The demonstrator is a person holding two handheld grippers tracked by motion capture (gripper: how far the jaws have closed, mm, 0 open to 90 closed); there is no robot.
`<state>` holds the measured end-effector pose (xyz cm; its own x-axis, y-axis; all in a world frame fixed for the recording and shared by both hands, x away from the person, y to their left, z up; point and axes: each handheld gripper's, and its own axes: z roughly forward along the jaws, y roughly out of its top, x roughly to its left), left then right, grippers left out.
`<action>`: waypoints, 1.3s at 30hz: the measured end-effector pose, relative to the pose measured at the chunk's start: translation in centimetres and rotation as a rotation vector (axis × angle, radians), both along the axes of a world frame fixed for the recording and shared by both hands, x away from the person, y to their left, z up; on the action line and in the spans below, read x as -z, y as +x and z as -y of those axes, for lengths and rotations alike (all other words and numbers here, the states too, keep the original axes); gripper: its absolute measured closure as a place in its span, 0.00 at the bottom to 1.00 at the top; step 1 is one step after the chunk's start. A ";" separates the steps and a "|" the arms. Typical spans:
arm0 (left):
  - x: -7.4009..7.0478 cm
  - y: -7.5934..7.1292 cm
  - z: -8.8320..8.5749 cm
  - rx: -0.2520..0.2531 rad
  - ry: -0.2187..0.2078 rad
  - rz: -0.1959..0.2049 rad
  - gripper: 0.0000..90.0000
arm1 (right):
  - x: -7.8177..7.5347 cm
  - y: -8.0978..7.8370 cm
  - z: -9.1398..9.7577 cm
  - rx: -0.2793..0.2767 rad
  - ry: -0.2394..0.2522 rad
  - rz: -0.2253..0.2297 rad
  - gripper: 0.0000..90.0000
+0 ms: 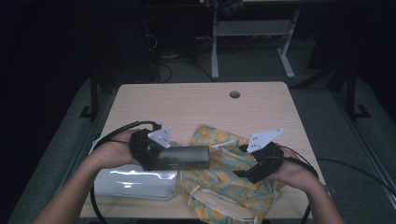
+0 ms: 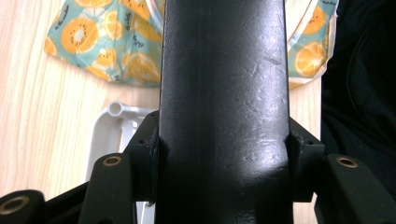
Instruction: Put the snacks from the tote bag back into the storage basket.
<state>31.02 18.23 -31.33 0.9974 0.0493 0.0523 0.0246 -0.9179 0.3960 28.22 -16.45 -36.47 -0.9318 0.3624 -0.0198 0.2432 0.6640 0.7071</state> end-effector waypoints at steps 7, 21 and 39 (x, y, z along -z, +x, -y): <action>-0.5 -0.1 -1.5 -0.013 -0.003 0.011 0.47 | 1.3 -1.0 1.3 0.078 0.020 0.005 0.18; -0.3 1.0 -5.0 -0.030 0.026 0.022 0.47 | 3.6 -2.4 4.0 0.185 0.061 -0.035 0.18; 0.0 2.5 -9.9 0.005 0.016 0.031 0.47 | 4.0 -3.2 4.5 0.313 0.086 -0.020 0.17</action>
<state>33.56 28.11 -31.35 0.9955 0.0436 0.0840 0.0083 -0.9243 0.3816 24.98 -20.91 -40.46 -0.7748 0.6308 0.0407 0.4406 0.4927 0.7504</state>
